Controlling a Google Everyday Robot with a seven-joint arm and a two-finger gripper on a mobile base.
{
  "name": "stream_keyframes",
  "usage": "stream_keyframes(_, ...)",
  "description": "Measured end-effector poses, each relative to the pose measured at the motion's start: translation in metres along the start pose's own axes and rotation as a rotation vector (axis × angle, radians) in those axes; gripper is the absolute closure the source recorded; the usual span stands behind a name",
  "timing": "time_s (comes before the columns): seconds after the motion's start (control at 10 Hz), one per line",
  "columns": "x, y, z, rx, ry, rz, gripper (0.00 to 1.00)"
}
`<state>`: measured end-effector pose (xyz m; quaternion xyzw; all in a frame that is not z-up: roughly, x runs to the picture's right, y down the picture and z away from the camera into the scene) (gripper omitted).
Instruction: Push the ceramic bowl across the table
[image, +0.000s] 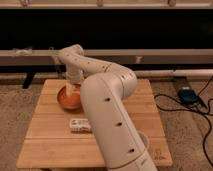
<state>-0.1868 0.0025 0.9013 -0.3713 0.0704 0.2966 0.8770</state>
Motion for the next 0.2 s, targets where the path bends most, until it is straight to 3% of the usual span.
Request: stream_keyframes(0.2,-0.0006,0.0009,-0.0006,-0.002,-0.005,-0.004,0.2)
